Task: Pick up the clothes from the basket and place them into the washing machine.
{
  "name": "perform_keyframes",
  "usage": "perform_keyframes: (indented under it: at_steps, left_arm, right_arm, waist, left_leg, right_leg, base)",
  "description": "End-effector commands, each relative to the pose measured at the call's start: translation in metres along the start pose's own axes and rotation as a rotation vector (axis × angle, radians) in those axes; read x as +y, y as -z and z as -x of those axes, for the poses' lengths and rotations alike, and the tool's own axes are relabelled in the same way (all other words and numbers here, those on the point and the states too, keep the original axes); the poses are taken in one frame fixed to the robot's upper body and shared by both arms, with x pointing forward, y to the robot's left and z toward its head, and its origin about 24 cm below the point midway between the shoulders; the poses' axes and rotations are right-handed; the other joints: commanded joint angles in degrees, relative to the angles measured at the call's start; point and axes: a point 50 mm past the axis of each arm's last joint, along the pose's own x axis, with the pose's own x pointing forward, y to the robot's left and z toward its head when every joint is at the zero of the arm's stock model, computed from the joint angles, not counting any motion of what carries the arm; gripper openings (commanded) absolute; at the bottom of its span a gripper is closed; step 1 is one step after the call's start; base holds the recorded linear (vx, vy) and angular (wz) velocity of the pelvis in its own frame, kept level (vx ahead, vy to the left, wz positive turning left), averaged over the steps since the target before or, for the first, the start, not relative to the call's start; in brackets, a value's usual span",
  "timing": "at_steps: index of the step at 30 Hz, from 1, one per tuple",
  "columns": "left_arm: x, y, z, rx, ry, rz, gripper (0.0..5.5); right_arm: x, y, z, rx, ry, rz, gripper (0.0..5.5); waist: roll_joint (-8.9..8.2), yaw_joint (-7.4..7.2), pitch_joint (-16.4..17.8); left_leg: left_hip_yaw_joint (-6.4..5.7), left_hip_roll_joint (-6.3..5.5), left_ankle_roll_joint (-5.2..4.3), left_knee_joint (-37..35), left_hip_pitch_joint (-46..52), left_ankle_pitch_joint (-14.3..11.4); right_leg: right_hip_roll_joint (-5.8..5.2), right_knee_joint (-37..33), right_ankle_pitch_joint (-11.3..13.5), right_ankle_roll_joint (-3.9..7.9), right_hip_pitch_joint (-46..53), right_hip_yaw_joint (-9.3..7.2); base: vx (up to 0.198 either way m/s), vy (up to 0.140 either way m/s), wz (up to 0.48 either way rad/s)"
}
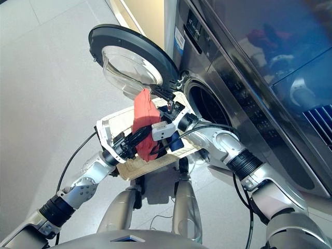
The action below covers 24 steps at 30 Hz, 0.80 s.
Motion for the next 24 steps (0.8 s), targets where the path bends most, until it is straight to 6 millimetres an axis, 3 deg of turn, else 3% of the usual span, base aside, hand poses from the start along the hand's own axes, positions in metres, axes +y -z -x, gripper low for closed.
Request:
perform_keyframes:
  at_steps: [1, 8, 24]
  left_arm:
    - [-0.05, -0.037, -0.036, -0.185, 0.316, -0.061, 0.0]
    - [-0.054, -0.028, -0.036, -0.143, 0.347, 0.012, 0.0]
    - [-0.073, -0.007, -0.051, -0.044, 0.452, 0.167, 0.0]
  right_arm:
    - [-0.005, 0.003, 0.001, 0.004, 0.042, 0.079, 5.5]
    - [-0.006, 0.01, 0.004, -0.012, 0.017, 0.196, 5.5]
    - [-0.003, -0.04, -0.043, -0.446, -0.131, 0.546, 5.5]
  waist:
    - [0.06, 0.33, -0.1]
    - [-0.07, 0.45, 0.0]
    - [-0.1, 1.21, 0.2]
  left_leg:
    - [-2.19, -1.31, 0.95, 0.9, -2.7, 1.3]
    - [-1.96, -1.31, 1.05, 0.9, -2.5, 1.1]
    - [-2.57, -1.43, 0.91, 1.2, -2.5, 1.1]
  right_leg:
    - [0.09, 0.3, -0.9, 0.74, 3.2, -2.31]
    - [0.07, 0.2, -0.8, 0.86, 3.5, -2.28]
    - [0.09, 0.6, -1.2, 0.64, 3.7, -2.17]
  base:
    - [0.0, 0.0, 0.0]
    - [0.0, 0.0, 0.0]
    - [0.0, 0.0, 0.0]
